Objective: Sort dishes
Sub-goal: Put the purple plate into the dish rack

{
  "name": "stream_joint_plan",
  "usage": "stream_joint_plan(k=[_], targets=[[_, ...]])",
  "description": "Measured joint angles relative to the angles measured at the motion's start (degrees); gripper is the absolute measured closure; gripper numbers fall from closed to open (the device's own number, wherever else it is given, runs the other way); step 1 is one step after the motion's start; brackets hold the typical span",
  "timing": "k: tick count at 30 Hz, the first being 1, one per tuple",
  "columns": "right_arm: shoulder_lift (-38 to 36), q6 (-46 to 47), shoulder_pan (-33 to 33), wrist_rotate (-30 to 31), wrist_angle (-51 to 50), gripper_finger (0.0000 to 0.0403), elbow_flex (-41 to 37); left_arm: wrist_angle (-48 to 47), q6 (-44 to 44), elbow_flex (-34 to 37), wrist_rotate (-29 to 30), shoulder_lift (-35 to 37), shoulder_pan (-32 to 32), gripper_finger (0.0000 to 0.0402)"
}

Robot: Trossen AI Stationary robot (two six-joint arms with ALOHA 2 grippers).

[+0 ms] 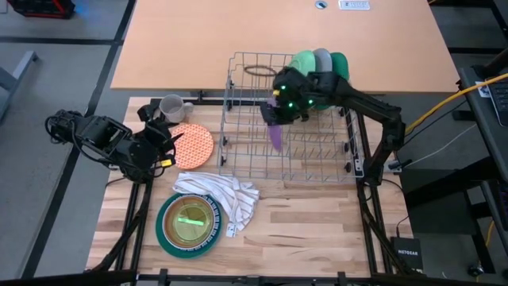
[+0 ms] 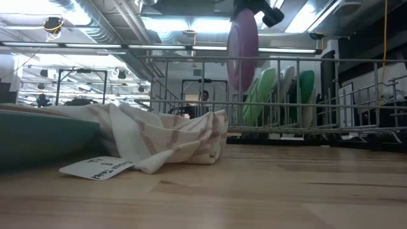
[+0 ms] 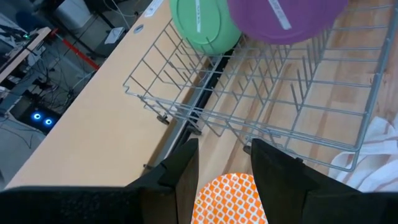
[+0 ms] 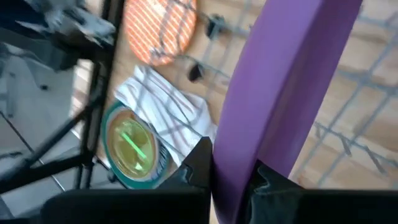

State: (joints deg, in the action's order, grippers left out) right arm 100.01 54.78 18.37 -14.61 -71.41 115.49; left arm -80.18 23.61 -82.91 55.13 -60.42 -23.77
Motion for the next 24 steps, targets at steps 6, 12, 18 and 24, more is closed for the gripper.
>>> stream_joint_plan(k=[6, 12, 18, 24], targets=[[-0.1, 0.3, -0.1, -1.1, 2.1, 0.0381, -4.0, -0.3, 0.2, 0.0, 0.0, 0.0, 0.0, 0.0265], [-0.5, 0.3, 0.0, -0.9, 2.1, 0.0381, -4.2, -0.3, 0.2, 0.0, 0.0, 0.0, 0.0, 0.0265], [-0.5, 0.1, 0.0, 0.7, 0.9, 0.0381, -4.2, -0.3, 0.3, 0.0, 0.0, 0.0, 0.0, 0.0265], [-0.5, 0.7, 0.0, 3.3, 0.3, 0.0377, -4.2, -0.3, 0.3, 0.0, 0.0, 0.0, 0.0, 0.0265]])
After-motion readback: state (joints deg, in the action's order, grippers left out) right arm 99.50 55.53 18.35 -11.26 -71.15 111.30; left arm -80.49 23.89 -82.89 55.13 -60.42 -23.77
